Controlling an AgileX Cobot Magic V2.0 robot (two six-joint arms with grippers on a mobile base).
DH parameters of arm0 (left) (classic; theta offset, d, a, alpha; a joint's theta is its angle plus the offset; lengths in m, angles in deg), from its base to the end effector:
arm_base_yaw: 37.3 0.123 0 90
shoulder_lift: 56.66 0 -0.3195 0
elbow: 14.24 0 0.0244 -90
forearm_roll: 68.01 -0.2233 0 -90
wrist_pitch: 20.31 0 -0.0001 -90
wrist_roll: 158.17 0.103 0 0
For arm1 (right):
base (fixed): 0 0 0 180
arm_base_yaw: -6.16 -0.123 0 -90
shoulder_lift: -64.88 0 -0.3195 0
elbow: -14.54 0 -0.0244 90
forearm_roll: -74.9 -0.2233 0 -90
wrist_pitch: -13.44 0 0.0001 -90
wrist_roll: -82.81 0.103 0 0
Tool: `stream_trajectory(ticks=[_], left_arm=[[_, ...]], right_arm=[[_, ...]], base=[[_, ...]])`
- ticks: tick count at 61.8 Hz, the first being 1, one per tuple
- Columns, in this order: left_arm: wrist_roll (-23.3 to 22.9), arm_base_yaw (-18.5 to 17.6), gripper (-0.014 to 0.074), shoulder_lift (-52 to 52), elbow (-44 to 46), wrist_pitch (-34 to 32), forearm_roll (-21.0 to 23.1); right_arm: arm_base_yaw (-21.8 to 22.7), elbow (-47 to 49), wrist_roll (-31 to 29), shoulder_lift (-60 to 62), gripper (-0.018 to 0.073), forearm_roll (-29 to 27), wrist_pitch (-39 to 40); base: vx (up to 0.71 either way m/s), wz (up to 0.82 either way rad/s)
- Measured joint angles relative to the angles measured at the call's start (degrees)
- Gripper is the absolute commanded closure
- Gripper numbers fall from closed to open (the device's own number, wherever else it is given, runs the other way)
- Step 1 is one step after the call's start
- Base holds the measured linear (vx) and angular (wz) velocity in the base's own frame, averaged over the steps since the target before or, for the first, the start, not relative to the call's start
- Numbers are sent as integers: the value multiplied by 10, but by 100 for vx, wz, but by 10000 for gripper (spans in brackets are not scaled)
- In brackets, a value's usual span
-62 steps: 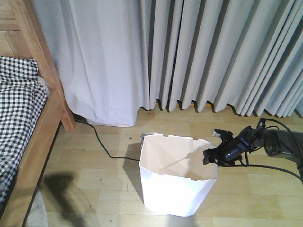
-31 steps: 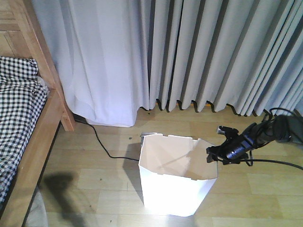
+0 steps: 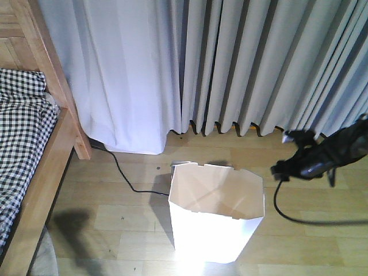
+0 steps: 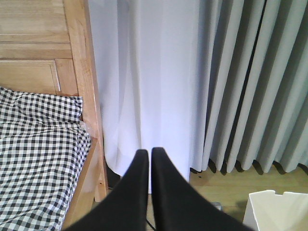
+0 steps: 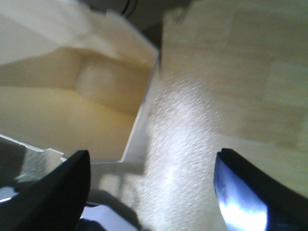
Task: Move trash bin to bedside with robot
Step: 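Open the right gripper and lift it away from the bin rim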
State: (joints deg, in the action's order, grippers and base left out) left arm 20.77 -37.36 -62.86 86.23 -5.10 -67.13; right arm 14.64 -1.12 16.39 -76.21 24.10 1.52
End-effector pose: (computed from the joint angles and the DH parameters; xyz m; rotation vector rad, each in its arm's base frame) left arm 0.0043 -0.0004 0.1788 -0.0255 1.7616 -0.0285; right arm 0.3848 -0.0406 0.0302 -0.2232 2.8291 0.1398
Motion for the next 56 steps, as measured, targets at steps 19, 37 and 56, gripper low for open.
stream_trajectory(ticks=[19,37,56], left_arm=[[0,0,602,0,0,0,0],[0,0,602,0,0,0,0],[0,0,602,0,0,0,0]], right_arm=[[0,-130,-4,284,31,0,20],[0,-210,-3,533,31,-39,6],[0,-305,-3,760,31,-115,28]], base=[[0,0],[0,0],[0,0]])
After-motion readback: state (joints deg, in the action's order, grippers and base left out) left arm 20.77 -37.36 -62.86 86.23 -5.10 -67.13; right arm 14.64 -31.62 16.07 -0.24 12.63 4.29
